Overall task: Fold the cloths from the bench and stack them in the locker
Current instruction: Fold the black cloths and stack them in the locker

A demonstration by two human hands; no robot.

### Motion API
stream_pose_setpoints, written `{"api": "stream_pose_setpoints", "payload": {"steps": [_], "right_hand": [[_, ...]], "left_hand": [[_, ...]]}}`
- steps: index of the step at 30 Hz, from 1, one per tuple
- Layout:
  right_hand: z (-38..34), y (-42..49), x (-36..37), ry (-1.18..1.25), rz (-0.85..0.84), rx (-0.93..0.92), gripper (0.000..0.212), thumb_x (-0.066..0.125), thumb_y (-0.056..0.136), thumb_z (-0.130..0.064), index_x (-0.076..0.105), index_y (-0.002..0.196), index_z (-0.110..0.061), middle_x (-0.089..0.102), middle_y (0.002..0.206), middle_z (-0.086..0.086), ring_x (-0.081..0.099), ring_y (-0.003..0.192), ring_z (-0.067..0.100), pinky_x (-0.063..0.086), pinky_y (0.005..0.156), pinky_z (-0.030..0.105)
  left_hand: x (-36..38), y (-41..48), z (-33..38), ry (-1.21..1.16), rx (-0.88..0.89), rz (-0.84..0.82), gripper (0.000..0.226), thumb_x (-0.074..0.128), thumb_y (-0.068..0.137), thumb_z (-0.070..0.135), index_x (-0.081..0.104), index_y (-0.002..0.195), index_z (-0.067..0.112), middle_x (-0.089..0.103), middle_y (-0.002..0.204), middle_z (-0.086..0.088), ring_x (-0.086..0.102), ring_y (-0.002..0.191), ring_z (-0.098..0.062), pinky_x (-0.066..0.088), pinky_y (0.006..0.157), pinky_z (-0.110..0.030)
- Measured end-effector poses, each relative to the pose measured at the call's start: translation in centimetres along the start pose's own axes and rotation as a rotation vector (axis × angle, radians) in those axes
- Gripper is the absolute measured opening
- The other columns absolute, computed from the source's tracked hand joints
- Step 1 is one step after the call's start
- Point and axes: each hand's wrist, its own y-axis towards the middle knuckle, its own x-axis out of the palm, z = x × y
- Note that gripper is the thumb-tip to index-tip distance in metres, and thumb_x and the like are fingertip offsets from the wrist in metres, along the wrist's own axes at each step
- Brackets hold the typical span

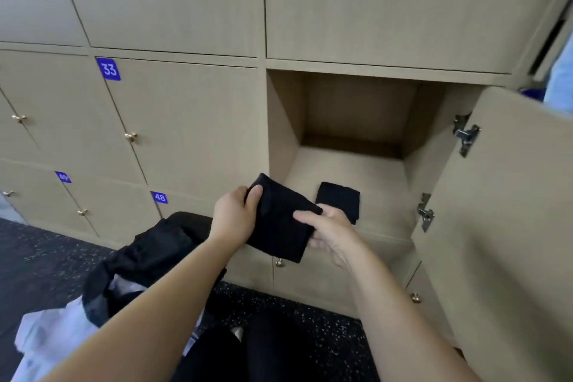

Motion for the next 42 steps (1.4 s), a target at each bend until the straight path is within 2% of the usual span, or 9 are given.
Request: {"api": "stream_pose_setpoints", "payload": {"steps": [6, 11, 15, 19, 21, 25, 29, 33, 42], "right_hand": [[0.8, 1.4, -3.9, -0.083, 0.119, -0.074, 0.007, 0.069, 0.084, -0.004, 0.064, 0.089, -0.007, 0.070, 0.088, 0.007, 0.067, 0.076, 0.015, 0.050, 0.055, 0.023], [2.6, 3.1, -6.5, -0.015, 0.120, 0.078, 0.028, 0.080, 0.076, -0.020, 0.066, 0.093, -0.003, 0.074, 0.097, 0.011, 0.066, 0.081, 0.022, 0.058, 0.076, 0.036], [4.7, 5.0, -8.2, -0.071, 0.250, 0.073, 0.012, 0.077, 0.080, -0.013, 0.067, 0.085, -0.008, 0.069, 0.086, 0.007, 0.059, 0.067, 0.014, 0.051, 0.054, 0.021], [5.5, 8.2, -10.2, -0.035, 0.427, 0.005, 0.010, 0.073, 0.084, -0.009, 0.066, 0.092, -0.010, 0.067, 0.095, -0.001, 0.061, 0.084, 0.013, 0.049, 0.077, 0.024], [5.6, 10.2, -11.4, -0.052, 0.484, -0.033, 0.022, 0.072, 0.085, -0.008, 0.067, 0.105, 0.000, 0.068, 0.104, 0.006, 0.062, 0.095, 0.017, 0.048, 0.089, 0.025], [5.1, 13.9, -13.2, -0.148, 0.556, -0.130, 0.019, 0.070, 0.085, -0.005, 0.068, 0.100, 0.006, 0.068, 0.093, 0.010, 0.059, 0.085, 0.016, 0.043, 0.069, 0.006], [4.8, 17.5, -14.7, -0.238, 0.589, -0.165, 0.012, 0.072, 0.084, -0.009, 0.066, 0.074, -0.012, 0.068, 0.076, 0.001, 0.061, 0.075, 0.017, 0.052, 0.079, 0.033], [4.9, 20.3, -15.9, -0.270, 0.595, -0.152, 0.017, 0.073, 0.084, -0.012, 0.065, 0.071, -0.021, 0.071, 0.078, 0.001, 0.068, 0.079, 0.024, 0.056, 0.082, 0.047], [7.3, 22.8, -16.6, -0.235, 0.578, -0.130, 0.011, 0.070, 0.085, -0.004, 0.066, 0.080, -0.014, 0.069, 0.081, 0.007, 0.063, 0.075, 0.020, 0.054, 0.074, 0.035]], "left_hand": [[4.0, 0.6, 0.4, 0.048, 0.015, -0.055, 0.040, 0.042, 0.103, 0.036, 0.050, 0.074, 0.009, 0.056, 0.065, -0.006, 0.052, 0.063, -0.021, 0.034, 0.053, -0.030], [7.4, 2.1, 0.8, -0.015, -0.084, -0.041, 0.040, 0.037, 0.104, 0.035, 0.047, 0.074, 0.010, 0.053, 0.069, -0.005, 0.048, 0.064, -0.018, 0.030, 0.053, -0.027], [10.6, 3.6, 0.1, -0.083, -0.144, -0.134, 0.043, 0.037, 0.104, 0.038, 0.055, 0.086, 0.004, 0.061, 0.080, -0.011, 0.055, 0.073, -0.021, 0.038, 0.057, -0.026], [13.8, 5.9, -0.2, -0.271, -0.275, -0.283, 0.027, 0.043, 0.103, 0.030, 0.063, 0.094, 0.016, 0.068, 0.092, -0.003, 0.063, 0.089, -0.020, 0.051, 0.080, -0.035], [15.0, 7.5, 0.1, -0.385, -0.369, -0.336, 0.020, 0.047, 0.100, 0.015, 0.064, 0.088, 0.018, 0.068, 0.087, -0.002, 0.062, 0.085, -0.018, 0.052, 0.077, -0.033], [17.1, 10.6, 0.3, -0.399, -0.321, -0.415, 0.028, 0.052, 0.095, -0.004, 0.069, 0.081, 0.015, 0.069, 0.077, -0.003, 0.064, 0.078, -0.019, 0.050, 0.068, -0.025], [19.3, 13.9, 0.4, -0.379, -0.273, -0.395, 0.025, 0.057, 0.094, -0.002, 0.070, 0.084, 0.017, 0.071, 0.081, -0.001, 0.066, 0.078, -0.018, 0.053, 0.071, -0.026], [21.3, 16.1, 0.0, -0.391, -0.273, -0.392, 0.016, 0.059, 0.095, 0.001, 0.071, 0.095, 0.012, 0.073, 0.090, -0.003, 0.067, 0.081, -0.014, 0.054, 0.072, -0.025], [23.8, 17.4, -3.5, -0.401, -0.234, -0.426, 0.019, 0.061, 0.093, -0.002, 0.069, 0.104, 0.012, 0.073, 0.092, 0.003, 0.068, 0.084, -0.009, 0.055, 0.071, -0.019]]}}
